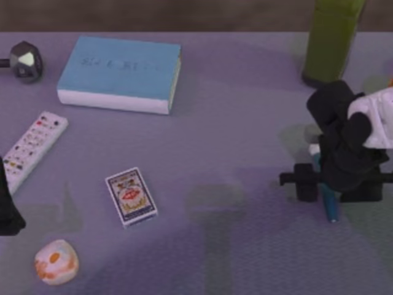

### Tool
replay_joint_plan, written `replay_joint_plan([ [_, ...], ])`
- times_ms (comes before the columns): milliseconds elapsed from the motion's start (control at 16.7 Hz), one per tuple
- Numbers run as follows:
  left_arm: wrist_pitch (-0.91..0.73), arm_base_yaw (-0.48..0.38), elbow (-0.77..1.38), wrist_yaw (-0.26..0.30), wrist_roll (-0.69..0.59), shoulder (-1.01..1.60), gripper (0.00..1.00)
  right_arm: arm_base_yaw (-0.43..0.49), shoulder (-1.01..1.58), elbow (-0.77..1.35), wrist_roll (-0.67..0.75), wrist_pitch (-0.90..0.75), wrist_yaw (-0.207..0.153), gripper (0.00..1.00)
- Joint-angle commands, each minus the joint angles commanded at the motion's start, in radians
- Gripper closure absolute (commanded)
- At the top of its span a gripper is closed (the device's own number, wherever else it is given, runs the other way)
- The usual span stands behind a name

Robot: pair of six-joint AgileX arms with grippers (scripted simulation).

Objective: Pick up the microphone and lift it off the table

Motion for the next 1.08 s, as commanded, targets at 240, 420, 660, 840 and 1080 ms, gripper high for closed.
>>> replay_joint_plan([
  [240, 0.000, 0.000, 0.000, 0.000, 0.000, 0.000, 0.00, 0.000, 0.000, 0.000, 0.000, 0.000, 0.000, 1.00],
  [420, 0.000, 0.000, 0.000, 0.000, 0.000, 0.000, 0.00, 0.004, -0.071, 0.024, -0.014, -0.029, 0.015, 1.00],
  [660, 0.000, 0.000, 0.000, 0.000, 0.000, 0.000, 0.00, 0.007, -0.100, -0.006, -0.053, 0.115, -0.035, 1.00],
  [840, 0.000, 0.000, 0.000, 0.000, 0.000, 0.000, 0.00, 0.006, -0.139, -0.055, -0.103, 0.315, -0.100, 1.00],
  [1080, 0.000, 0.000, 0.000, 0.000, 0.000, 0.000, 0.00, 0.004, -0.209, -0.150, -0.186, 0.660, -0.207, 1.00],
])
